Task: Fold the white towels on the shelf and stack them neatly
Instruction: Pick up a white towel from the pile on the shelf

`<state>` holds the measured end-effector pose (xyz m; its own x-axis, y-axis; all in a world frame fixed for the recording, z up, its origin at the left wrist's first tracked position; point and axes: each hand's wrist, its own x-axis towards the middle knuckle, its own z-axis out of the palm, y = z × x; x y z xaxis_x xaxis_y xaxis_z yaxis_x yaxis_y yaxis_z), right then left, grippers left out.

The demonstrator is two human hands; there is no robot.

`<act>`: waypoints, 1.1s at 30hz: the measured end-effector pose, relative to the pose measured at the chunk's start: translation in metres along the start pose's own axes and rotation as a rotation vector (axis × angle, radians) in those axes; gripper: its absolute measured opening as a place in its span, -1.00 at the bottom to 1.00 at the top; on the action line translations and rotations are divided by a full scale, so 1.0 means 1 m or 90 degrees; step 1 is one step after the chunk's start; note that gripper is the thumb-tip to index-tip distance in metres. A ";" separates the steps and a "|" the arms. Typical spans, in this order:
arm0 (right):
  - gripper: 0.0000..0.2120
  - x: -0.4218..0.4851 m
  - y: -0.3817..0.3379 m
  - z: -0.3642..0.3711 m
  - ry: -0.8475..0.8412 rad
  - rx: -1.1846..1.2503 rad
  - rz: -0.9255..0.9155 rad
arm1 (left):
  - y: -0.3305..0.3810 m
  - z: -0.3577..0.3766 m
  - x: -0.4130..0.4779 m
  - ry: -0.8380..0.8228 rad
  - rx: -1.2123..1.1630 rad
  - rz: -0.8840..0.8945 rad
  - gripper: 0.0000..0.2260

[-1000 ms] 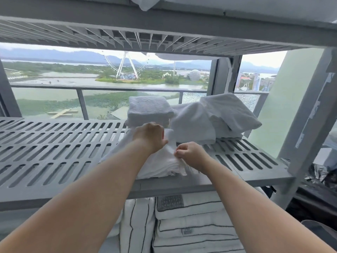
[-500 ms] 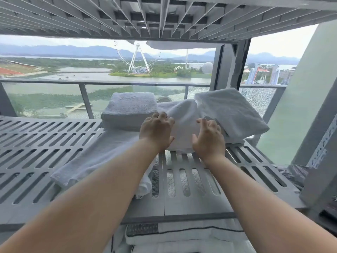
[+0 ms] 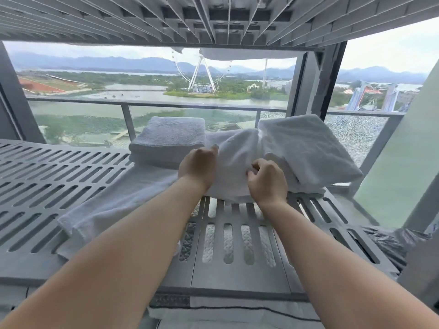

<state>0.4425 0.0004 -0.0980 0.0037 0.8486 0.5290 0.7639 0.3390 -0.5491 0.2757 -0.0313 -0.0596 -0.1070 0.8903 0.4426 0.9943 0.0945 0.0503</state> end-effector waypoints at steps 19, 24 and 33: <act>-0.94 -0.088 -0.042 -0.038 0.021 0.098 0.052 | -0.012 -0.053 -0.074 0.040 -0.166 0.074 -0.42; -0.90 -0.127 -0.046 -0.051 0.006 0.073 0.034 | -0.019 -0.056 -0.113 -0.047 -0.171 0.090 -0.38; -0.82 -0.174 -0.060 -0.080 -0.032 0.079 -0.020 | -0.029 -0.077 -0.147 -0.094 -0.225 0.159 -0.37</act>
<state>0.4477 -0.2000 -0.1046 -0.0545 0.8550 0.5157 0.6769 0.4114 -0.6105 0.2623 -0.1991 -0.0572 0.1633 0.9228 0.3490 0.9248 -0.2663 0.2716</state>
